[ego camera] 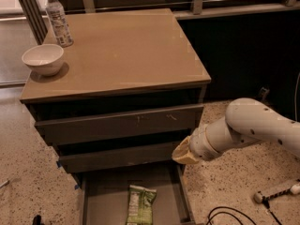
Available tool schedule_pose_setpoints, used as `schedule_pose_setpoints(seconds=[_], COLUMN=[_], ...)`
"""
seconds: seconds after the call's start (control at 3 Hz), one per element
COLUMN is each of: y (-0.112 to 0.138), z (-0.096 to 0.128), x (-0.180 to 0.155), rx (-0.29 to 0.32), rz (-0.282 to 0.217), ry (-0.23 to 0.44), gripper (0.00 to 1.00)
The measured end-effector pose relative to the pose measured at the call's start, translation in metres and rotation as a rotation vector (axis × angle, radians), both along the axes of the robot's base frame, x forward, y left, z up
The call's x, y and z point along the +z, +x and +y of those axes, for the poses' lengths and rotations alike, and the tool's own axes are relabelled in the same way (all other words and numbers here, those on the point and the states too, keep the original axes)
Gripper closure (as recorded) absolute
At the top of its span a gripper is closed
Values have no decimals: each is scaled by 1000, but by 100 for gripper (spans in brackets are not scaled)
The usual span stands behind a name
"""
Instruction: Pick green jalapeno chip bag from bottom drawer and place on counter
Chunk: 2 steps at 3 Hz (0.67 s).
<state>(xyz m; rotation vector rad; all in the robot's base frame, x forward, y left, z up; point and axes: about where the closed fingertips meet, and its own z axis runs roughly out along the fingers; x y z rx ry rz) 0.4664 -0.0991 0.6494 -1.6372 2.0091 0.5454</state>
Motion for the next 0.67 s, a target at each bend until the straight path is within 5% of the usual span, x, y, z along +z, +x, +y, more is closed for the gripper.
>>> schedule_pose_setpoints(seconds=[0.67], y=[2], z=[-3], x=[-33], rx=[-17], rz=[-3], ry=[-4], gripper=[100])
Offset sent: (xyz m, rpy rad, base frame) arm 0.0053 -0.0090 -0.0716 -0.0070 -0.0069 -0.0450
